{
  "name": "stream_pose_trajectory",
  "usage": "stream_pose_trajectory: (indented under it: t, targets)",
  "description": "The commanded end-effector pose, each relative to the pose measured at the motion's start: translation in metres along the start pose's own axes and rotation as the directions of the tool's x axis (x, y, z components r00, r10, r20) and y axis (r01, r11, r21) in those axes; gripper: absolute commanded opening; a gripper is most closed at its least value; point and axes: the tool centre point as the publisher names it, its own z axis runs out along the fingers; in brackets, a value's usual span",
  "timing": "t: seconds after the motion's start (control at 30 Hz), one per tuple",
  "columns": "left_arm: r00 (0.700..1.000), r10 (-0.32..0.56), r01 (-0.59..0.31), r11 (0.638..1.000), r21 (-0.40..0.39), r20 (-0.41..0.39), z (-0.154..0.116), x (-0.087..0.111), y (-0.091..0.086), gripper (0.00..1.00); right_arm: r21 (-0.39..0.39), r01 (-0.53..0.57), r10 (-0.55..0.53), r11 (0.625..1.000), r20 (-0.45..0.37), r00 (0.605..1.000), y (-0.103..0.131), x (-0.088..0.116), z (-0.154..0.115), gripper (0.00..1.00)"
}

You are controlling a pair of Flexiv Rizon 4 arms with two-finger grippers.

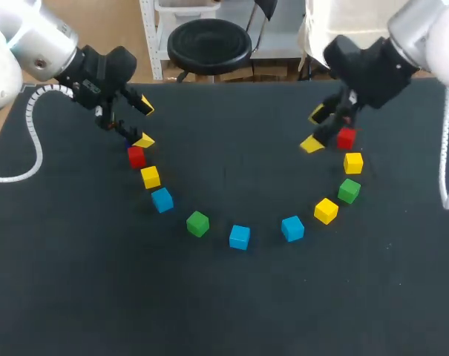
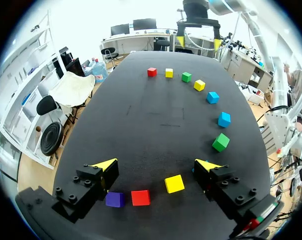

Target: Place the blue cubes, place green cubes on the blue cubes, place the yellow cubes on the green cubes, then place the red cubes on the yellow cubes, and place purple cube on the red cubes.

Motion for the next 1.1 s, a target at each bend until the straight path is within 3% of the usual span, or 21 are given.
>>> stream_pose_trajectory:
  t: [0.03, 0.23, 0.4, 0.53, 0.6, 0.73, 1.1]
  targets:
    - [1.000, 0.001, -0.001, 1.000, -0.002, 0.000, 0.000, 0.000, -0.001, 1.00, 0.046, 0.057, -0.057, 0.997, 0.007, 0.998, 0.027, -0.013, 0.016, 1.00]
    - [1.000, 0.001, -0.001, 1.000, -0.002, 0.000, 0.000, 0.000, -0.001, 1.00, 0.090, 0.072, -0.069, 0.993, -0.042, 0.997, 0.067, -0.007, 0.043, 1.00]
    - [1.000, 0.001, -0.001, 1.000, -0.002, 0.000, 0.000, 0.000, -0.001, 1.00, 0.131, 0.088, -0.087, 0.987, -0.014, 0.996, 0.089, 0.001, 0.071, 1.00]
    - [1.000, 0.001, -0.001, 1.000, -0.002, 0.000, 0.000, 0.000, -0.001, 1.00, 0.122, 0.119, -0.120, 0.985, -0.004, 0.993, 0.094, 0.010, 0.089, 1.00]
    - [1.000, 0.001, -0.001, 1.000, -0.002, 0.000, 0.000, 0.000, -0.001, 1.00, 0.073, 0.227, -0.224, 0.971, -0.044, 0.974, 0.092, 0.014, 0.102, 1.00]
    - [1.000, 0.001, -0.001, 1.000, -0.002, 0.000, 0.000, 0.000, -0.001, 1.00, 0.051, 0.301, -0.300, 0.952, -0.038, 0.953, 0.086, 0.013, 0.110, 1.00]
    - [1.000, 0.001, -0.001, 1.000, -0.002, 0.000, 0.000, 0.000, -0.001, 1.00, 0.034, 0.294, -0.292, 0.955, -0.038, 0.956, 0.086, 0.009, 0.109, 1.00]
